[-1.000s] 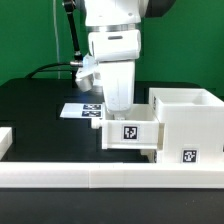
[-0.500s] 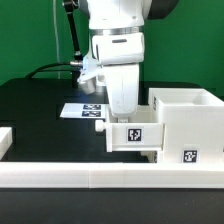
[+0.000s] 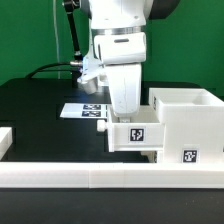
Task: Assemble drawer
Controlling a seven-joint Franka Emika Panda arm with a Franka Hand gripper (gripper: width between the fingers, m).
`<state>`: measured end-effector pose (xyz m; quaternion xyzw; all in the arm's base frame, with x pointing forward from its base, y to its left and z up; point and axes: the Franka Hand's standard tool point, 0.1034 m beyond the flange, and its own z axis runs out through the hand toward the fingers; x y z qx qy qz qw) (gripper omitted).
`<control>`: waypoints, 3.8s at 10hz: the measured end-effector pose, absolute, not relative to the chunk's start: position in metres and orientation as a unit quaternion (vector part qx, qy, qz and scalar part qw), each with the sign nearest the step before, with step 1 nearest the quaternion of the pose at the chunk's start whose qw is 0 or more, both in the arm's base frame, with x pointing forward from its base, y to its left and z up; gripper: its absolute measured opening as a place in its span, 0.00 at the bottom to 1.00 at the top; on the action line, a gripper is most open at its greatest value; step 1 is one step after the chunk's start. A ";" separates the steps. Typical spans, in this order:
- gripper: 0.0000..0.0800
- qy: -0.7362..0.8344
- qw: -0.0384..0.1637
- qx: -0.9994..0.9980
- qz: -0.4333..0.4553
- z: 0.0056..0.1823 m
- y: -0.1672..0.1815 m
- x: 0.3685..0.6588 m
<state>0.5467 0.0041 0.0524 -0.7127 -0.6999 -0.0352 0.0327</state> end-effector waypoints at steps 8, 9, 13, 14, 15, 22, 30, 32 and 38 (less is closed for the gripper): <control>0.05 -0.704 0.036 -0.709 -0.030 0.053 0.015 0.547; 0.05 -0.697 0.037 -0.715 -0.029 0.053 0.017 0.547; 0.05 -0.691 0.040 -0.721 -0.026 0.053 0.017 0.546; 0.25 -0.689 0.040 -0.723 -0.027 0.053 0.017 0.546; 0.42 -0.686 0.038 -0.726 -0.028 0.056 0.015 0.548; 0.81 -0.686 0.009 -0.727 -0.016 0.127 0.001 0.569; 0.81 -0.708 0.036 -0.705 -0.025 0.101 -0.034 0.578; 0.81 -0.708 0.040 -0.704 -0.030 0.092 -0.036 0.588; 0.81 -0.709 0.060 -0.702 -0.026 0.066 -0.030 0.585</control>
Offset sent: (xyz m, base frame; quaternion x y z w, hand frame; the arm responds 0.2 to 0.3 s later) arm 0.0076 0.0114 -0.0005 0.0107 -0.0188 -0.0286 0.9994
